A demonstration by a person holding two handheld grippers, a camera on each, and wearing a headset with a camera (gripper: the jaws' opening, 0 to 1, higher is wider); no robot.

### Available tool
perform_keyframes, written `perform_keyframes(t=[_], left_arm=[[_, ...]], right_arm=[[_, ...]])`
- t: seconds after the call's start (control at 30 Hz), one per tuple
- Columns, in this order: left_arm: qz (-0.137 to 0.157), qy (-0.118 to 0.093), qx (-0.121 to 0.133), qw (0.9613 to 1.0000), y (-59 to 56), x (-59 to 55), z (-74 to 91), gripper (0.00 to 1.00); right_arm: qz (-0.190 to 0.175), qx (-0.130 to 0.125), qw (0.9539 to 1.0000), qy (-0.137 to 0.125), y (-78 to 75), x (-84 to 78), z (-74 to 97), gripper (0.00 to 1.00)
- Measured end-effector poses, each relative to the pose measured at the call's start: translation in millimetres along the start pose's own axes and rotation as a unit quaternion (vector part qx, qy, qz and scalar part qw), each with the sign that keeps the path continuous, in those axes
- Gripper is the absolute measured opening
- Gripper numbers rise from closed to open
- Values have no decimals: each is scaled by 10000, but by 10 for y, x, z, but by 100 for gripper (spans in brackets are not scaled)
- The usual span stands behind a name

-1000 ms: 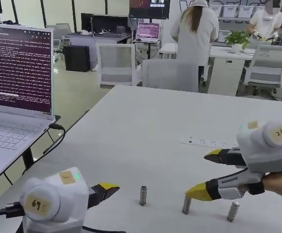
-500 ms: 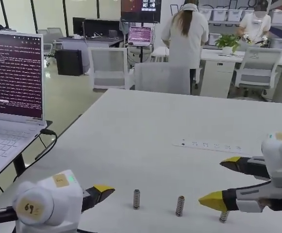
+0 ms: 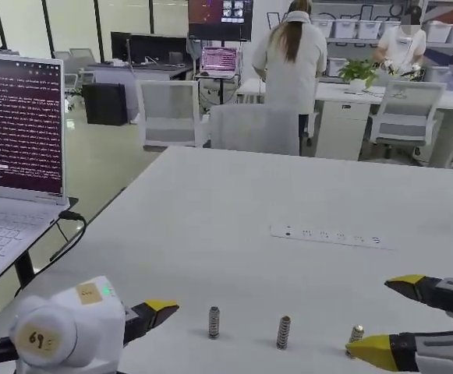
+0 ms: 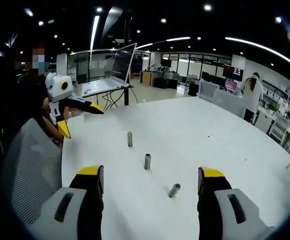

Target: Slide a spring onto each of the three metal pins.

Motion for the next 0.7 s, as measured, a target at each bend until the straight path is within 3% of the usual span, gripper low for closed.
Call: perform_keyframes(t=[0.5,0.7], left_arm=[[79,-26,16,10000,-16,-27,41,79],[80,-53,41,9999,-17,-7,58,79]], right_arm=[[-286,-246,9992,-156,232,-249,193,77],[-344,-377,9985,-207,259,-353,257,78]])
Point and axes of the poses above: the centre of the closed fingertips' face, and the gripper's own axes: z roughly backward along the fingers, y roughly to its left, x roughly out of its top, the point moved 8 cm from there along z, roughly backward along the fingers, and after that the axes turned 9 degrees about x, right-handed, at the moved point
